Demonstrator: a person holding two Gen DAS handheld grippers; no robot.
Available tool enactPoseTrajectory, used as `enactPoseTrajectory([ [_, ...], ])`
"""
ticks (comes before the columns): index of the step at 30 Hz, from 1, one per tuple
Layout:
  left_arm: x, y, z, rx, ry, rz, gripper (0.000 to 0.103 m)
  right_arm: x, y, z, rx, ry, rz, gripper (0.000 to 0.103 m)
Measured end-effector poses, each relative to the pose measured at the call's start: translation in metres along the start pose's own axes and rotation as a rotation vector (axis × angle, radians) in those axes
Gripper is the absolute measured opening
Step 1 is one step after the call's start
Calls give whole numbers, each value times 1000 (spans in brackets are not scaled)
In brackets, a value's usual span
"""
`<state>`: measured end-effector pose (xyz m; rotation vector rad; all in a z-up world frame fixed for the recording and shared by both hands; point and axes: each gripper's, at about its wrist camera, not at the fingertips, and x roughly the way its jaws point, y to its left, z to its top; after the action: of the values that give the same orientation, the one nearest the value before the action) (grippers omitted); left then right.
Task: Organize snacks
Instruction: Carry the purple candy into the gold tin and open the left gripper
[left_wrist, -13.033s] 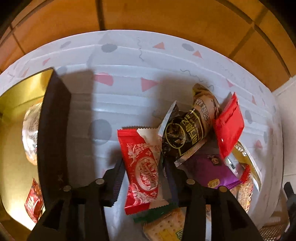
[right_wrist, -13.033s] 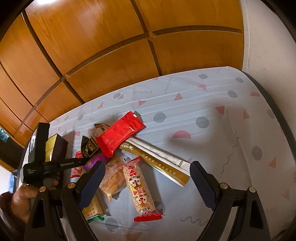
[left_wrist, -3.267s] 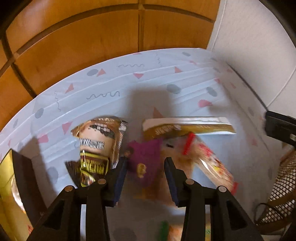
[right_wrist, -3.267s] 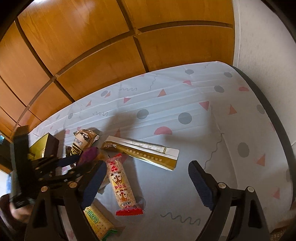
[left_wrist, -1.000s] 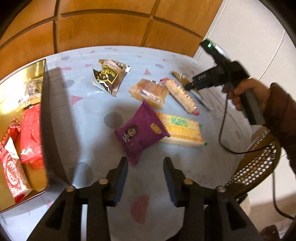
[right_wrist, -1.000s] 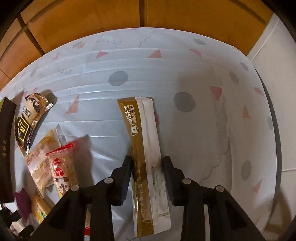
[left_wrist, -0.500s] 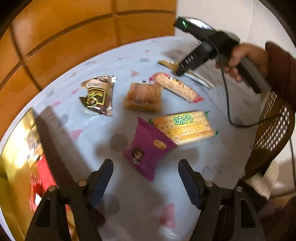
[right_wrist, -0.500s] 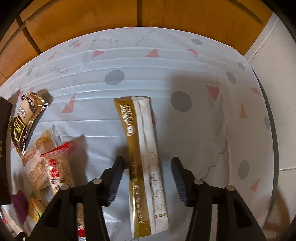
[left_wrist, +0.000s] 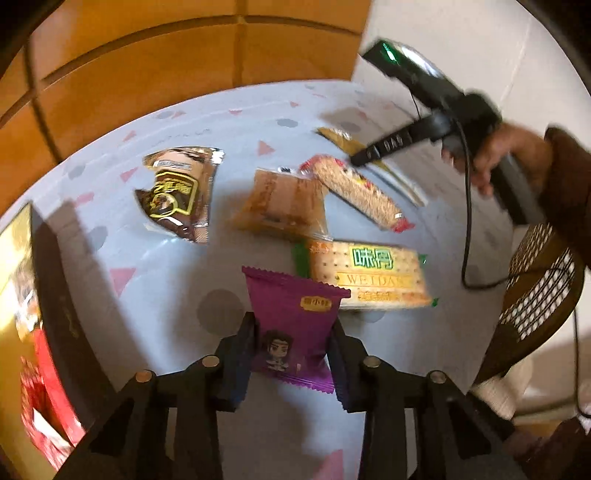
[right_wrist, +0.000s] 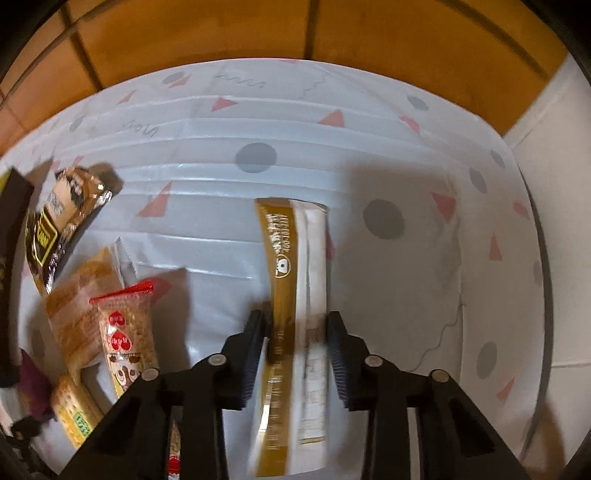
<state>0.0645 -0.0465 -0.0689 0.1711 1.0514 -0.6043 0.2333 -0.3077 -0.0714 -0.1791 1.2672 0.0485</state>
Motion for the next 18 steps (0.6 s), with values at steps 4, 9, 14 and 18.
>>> enactPoseTrajectory([
  [4,-27,4,-7,-92,-80,-38,36,1,-2,1,11,-1,11,34],
  [9,-74,12,-14,-160,-185,-32,36,2,0,1,-6,-7,-10,33],
  [14,-123,59,-24,-325,-268,48,36,-3,10,-3,-31,-16,-25,32],
  [18,-143,109,-33,-457,-275,166,36,-1,15,-6,-29,-14,-24,32],
])
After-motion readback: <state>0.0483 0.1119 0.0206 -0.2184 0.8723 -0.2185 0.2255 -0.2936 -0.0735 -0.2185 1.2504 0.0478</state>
